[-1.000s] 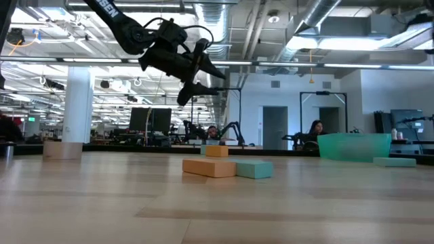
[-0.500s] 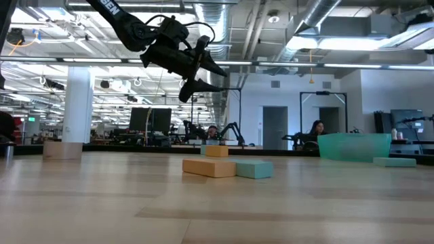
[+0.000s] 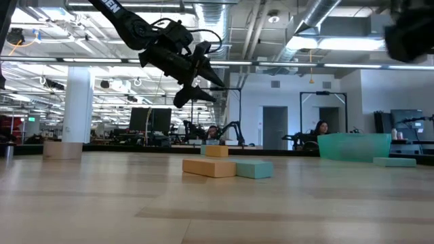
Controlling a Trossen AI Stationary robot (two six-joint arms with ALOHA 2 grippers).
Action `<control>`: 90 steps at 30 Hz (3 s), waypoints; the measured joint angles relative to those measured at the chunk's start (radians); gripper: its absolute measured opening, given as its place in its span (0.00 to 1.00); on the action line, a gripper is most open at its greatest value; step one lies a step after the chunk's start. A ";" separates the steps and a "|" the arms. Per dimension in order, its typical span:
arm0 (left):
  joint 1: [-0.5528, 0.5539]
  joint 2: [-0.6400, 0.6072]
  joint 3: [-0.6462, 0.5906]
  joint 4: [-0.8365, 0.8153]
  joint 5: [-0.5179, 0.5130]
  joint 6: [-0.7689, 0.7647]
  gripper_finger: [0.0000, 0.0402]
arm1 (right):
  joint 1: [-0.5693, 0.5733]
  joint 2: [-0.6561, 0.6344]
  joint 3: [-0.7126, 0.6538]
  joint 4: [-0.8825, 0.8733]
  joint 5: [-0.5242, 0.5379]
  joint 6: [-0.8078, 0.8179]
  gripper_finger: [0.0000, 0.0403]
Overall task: Sort & place blocks by color
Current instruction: Put the yellow block into the transparent bin
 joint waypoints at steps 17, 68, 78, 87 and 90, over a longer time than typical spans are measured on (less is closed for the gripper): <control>-0.120 0.047 0.110 -0.415 -0.479 0.109 0.55 | -0.548 -0.058 0.078 -0.026 0.249 -0.545 0.86; 0.024 0.689 0.838 -0.902 -0.303 1.770 0.55 | -0.613 -0.058 0.078 -0.032 0.084 -0.563 0.84; 0.020 0.693 0.850 -0.935 -0.327 1.704 0.32 | -0.613 -0.057 0.078 -0.027 0.086 -0.558 0.84; 0.010 0.668 0.990 -1.171 -0.188 1.478 0.25 | -0.614 -0.057 0.078 0.006 0.093 -0.668 0.83; 0.016 0.653 1.033 -1.282 0.094 1.368 0.25 | -0.614 -0.057 0.078 0.097 0.115 -0.766 0.83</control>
